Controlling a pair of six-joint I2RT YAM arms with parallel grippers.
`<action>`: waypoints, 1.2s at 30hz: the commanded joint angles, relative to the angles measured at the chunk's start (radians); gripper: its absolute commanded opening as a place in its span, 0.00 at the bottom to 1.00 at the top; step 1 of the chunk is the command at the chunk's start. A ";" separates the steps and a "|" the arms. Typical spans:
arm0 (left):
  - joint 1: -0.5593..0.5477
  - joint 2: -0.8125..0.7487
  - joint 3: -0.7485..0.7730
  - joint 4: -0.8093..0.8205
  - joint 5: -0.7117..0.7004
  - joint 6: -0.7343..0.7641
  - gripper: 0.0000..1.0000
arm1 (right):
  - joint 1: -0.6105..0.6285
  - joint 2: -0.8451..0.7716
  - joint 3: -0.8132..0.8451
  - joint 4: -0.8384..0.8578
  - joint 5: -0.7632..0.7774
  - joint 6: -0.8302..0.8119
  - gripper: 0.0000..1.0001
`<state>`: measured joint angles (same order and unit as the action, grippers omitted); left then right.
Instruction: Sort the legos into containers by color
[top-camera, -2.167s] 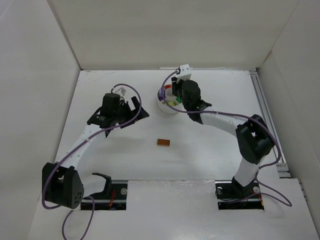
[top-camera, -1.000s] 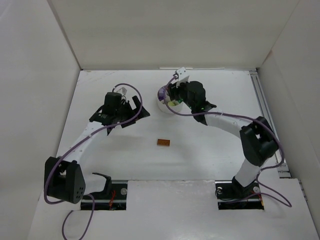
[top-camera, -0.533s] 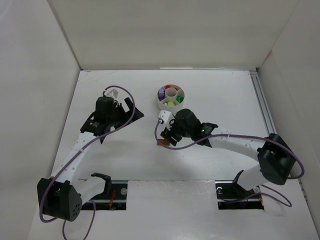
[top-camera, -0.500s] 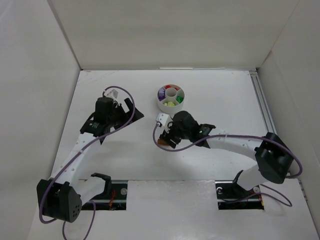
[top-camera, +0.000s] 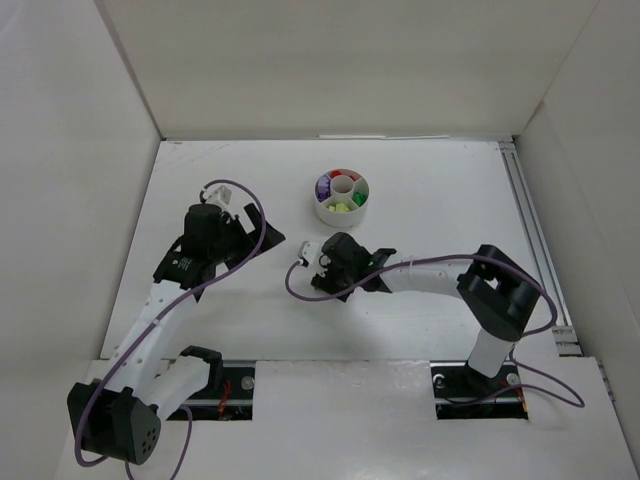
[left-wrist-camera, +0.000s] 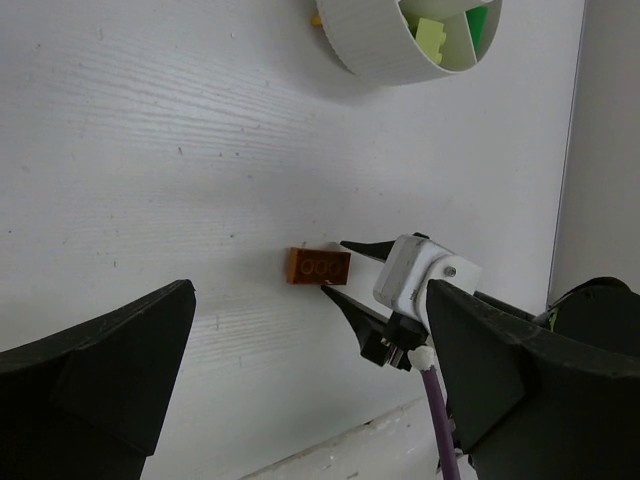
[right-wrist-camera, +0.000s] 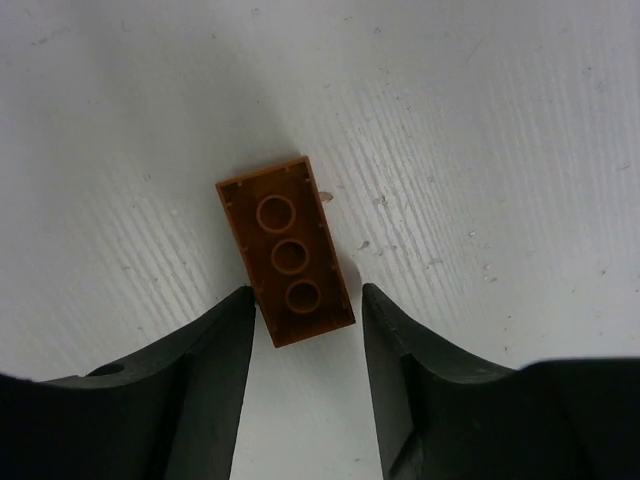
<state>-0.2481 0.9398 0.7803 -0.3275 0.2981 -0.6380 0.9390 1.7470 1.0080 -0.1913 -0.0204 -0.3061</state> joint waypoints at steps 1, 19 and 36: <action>0.001 -0.018 -0.003 -0.010 -0.007 -0.006 1.00 | 0.014 0.008 0.046 0.009 0.046 0.002 0.51; 0.001 -0.038 0.007 -0.010 0.003 -0.006 1.00 | 0.000 -0.142 0.021 0.116 0.077 0.030 0.22; 0.001 0.022 0.056 0.074 -0.022 0.004 1.00 | -0.351 -0.051 0.340 0.262 -0.087 0.030 0.23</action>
<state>-0.2481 0.9443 0.7826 -0.3080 0.2909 -0.6376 0.5957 1.6608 1.2942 0.0135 -0.0628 -0.2779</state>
